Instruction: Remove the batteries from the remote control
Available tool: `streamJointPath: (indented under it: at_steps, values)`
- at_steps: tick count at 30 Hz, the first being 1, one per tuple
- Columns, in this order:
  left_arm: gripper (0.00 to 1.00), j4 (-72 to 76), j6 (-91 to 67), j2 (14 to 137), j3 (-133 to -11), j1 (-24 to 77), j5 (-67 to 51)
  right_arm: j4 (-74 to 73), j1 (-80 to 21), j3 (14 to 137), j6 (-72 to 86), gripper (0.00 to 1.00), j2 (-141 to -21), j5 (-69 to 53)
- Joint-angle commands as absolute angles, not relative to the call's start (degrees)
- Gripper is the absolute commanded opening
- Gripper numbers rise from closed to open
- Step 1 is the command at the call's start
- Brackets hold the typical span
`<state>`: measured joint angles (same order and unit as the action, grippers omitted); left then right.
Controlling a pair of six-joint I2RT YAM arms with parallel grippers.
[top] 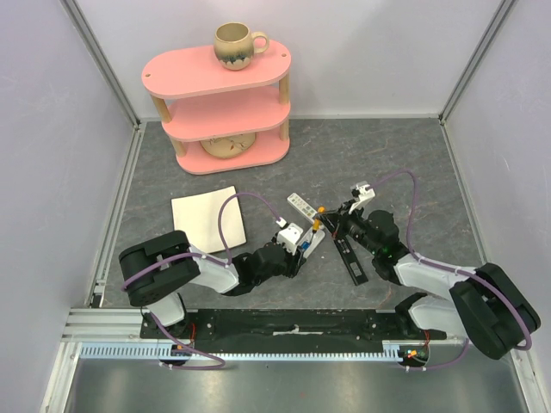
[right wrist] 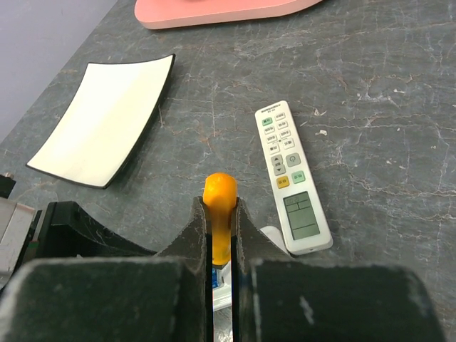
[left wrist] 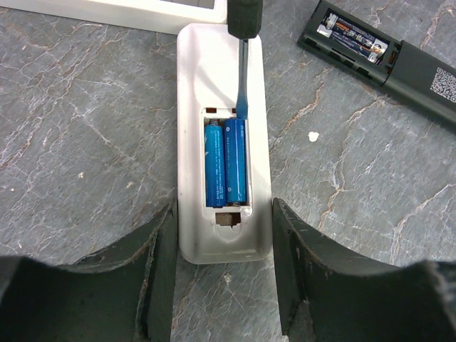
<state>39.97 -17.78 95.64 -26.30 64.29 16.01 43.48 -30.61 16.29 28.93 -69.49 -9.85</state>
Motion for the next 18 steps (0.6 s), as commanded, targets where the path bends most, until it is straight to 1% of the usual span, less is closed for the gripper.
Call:
streamJointPath:
  at_steps: [1,9,15,18]
  values:
    - [0.02,23.2,-20.7,101.0,-23.4,63.9,12.9,45.0,-30.9,14.6,31.2,0.0,-67.2,-13.4]
    - [0.02,23.0,-20.7,101.3,-23.6,63.9,13.0,52.6,-30.9,13.7,37.8,0.0,-67.1,-18.4]
    - [0.02,23.1,-20.7,101.4,-23.6,63.9,13.0,54.5,-30.9,14.1,39.5,0.0,-67.5,-20.2]
    - [0.02,23.1,-20.8,101.3,-23.6,63.9,13.1,52.8,-30.8,14.1,38.9,0.0,-66.4,-19.0]
